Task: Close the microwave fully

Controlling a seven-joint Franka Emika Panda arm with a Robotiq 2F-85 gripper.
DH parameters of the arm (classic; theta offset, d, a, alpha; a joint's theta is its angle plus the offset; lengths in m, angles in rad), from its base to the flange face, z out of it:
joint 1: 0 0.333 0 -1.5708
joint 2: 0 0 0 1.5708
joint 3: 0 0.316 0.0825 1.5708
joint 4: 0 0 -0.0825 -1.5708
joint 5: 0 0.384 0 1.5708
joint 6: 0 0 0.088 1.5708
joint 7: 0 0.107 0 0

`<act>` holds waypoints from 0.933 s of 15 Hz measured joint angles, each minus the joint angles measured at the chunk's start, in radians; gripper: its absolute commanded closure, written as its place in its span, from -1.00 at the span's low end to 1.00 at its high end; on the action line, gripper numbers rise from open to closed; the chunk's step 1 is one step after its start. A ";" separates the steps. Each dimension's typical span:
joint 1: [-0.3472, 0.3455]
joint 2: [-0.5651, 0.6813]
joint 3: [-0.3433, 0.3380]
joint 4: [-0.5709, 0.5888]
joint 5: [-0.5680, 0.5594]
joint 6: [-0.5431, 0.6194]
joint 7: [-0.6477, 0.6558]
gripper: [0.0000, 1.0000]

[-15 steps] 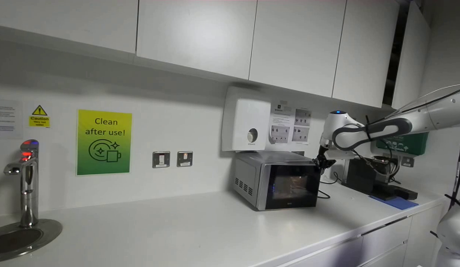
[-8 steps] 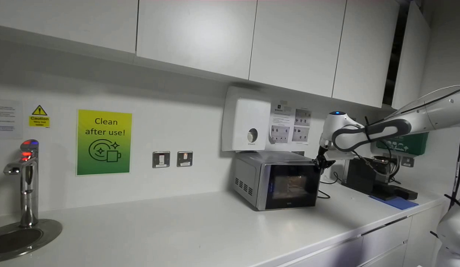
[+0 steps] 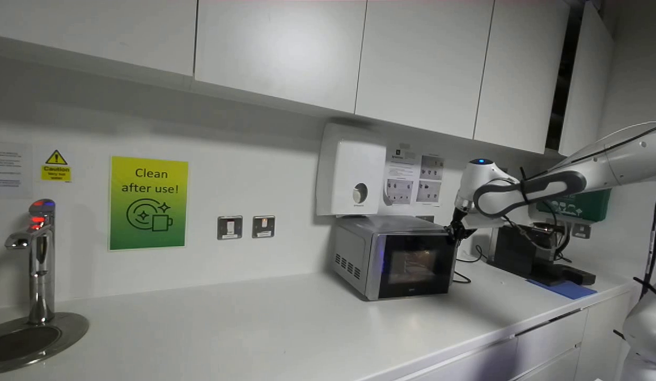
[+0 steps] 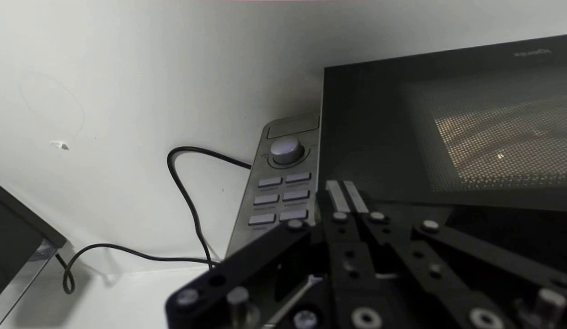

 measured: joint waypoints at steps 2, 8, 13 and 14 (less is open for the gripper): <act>0.000 0.006 0.000 0.000 -0.008 0.010 0.000 1.00; -0.008 0.022 -0.001 0.000 -0.025 0.045 0.001 1.00; -0.016 0.023 -0.001 0.002 -0.044 0.047 0.001 1.00; -0.017 0.024 -0.001 0.002 -0.045 0.048 0.001 1.00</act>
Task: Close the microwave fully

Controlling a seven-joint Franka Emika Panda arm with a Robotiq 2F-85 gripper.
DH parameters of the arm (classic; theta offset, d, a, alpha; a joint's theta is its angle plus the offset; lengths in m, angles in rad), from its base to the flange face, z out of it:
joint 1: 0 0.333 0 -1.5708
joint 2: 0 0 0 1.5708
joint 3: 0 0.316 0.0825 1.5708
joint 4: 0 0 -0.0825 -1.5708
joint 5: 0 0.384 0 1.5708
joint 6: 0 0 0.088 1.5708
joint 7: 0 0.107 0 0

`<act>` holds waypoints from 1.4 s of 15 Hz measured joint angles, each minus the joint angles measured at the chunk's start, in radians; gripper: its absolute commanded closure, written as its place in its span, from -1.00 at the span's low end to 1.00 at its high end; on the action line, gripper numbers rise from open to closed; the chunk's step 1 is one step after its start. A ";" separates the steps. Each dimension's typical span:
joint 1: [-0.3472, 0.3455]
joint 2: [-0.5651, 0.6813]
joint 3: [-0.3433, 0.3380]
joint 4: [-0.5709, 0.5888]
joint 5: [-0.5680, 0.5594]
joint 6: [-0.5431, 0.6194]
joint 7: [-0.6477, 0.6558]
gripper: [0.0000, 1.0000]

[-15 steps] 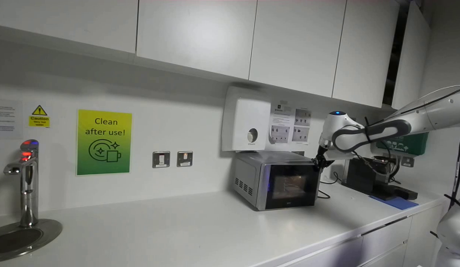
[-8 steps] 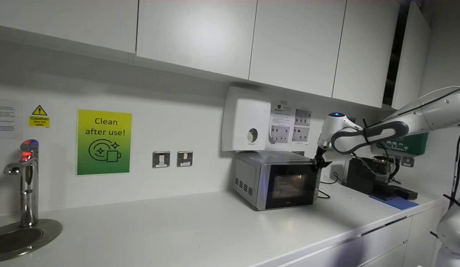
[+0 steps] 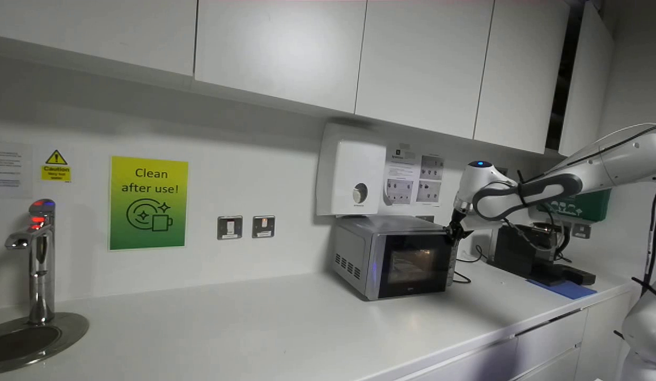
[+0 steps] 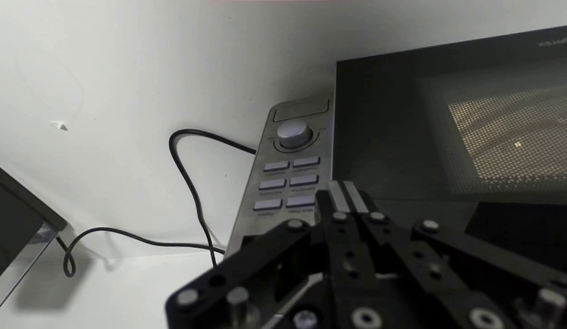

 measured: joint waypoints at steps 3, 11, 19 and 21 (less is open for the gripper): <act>-0.001 0.002 0.000 0.001 -0.002 0.003 0.000 1.00; 0.001 0.020 0.002 0.003 -0.004 0.055 0.000 1.00; 0.002 0.020 0.007 0.003 -0.022 0.055 0.000 1.00; 0.002 0.020 0.010 0.002 -0.036 0.055 0.001 1.00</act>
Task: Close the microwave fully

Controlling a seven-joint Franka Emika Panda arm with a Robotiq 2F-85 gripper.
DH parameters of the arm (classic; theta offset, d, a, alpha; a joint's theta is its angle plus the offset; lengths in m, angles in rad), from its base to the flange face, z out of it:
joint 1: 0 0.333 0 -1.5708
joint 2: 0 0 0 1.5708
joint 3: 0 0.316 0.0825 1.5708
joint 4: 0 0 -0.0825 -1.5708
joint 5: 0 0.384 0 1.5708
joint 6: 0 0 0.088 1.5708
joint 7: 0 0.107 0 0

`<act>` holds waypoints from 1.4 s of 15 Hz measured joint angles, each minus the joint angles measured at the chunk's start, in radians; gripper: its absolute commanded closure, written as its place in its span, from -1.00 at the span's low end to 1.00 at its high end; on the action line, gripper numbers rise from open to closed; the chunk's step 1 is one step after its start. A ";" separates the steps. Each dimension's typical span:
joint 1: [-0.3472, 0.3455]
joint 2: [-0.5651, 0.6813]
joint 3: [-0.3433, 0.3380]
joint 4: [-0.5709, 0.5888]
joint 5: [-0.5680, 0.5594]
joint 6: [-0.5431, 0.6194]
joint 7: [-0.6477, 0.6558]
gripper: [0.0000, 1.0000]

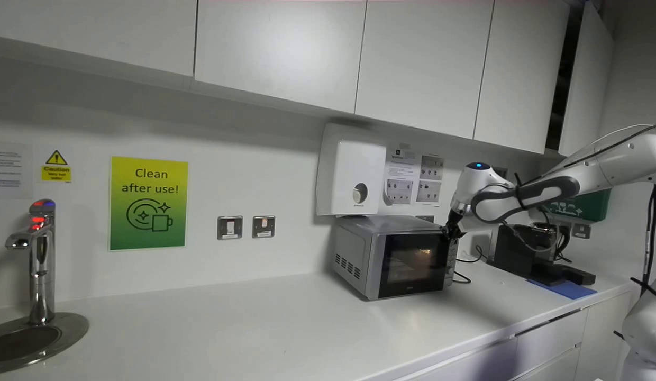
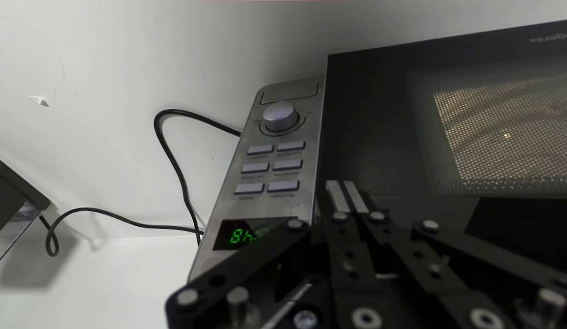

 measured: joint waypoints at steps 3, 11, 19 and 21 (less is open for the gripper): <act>0.000 0.000 0.003 -0.001 -0.018 0.000 0.000 1.00; 0.002 0.000 0.005 -0.002 -0.042 0.000 0.001 1.00; 0.003 0.000 0.005 -0.002 -0.042 0.000 0.001 1.00; 0.003 0.000 0.005 -0.003 -0.038 0.000 0.001 1.00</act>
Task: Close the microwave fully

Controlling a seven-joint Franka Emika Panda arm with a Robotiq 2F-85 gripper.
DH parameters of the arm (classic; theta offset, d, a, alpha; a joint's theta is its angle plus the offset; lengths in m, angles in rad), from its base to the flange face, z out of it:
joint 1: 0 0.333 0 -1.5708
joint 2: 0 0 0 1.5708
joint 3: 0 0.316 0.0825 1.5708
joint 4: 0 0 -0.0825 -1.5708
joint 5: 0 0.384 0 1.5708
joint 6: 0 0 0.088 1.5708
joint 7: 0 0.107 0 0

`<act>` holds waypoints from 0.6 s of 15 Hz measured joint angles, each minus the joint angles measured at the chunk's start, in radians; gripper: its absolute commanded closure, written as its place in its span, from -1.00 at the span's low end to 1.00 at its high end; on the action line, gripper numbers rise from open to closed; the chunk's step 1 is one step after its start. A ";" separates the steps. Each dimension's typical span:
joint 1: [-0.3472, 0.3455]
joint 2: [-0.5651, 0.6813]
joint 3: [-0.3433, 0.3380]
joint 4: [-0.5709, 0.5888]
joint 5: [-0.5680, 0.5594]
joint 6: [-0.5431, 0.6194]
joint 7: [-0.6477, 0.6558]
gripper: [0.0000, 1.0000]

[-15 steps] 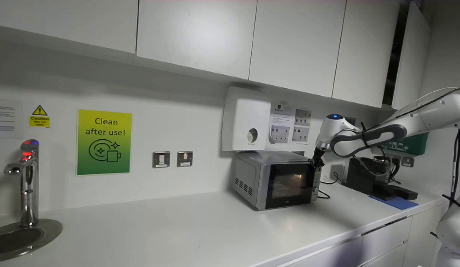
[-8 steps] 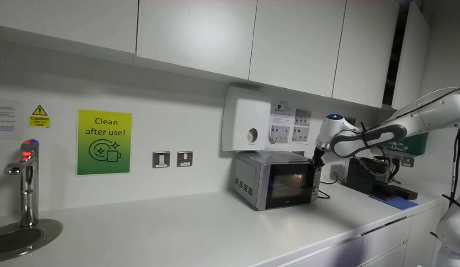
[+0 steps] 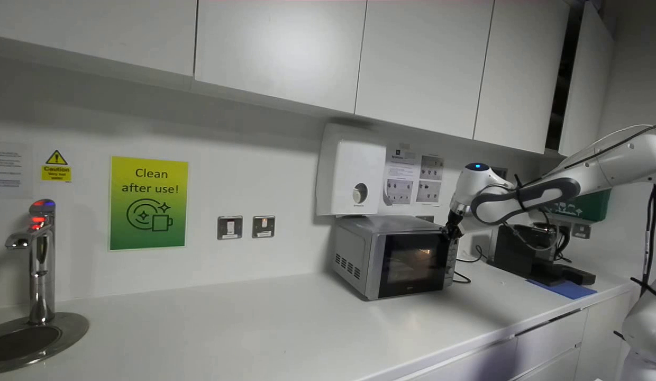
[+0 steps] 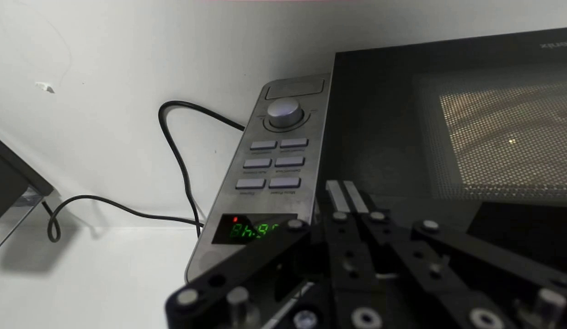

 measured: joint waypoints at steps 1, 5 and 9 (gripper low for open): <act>0.001 0.000 0.000 0.000 0.003 0.000 -0.001 1.00; 0.012 0.000 0.000 0.002 0.035 0.000 -0.004 1.00; 0.031 0.000 0.000 0.004 0.092 0.000 -0.023 1.00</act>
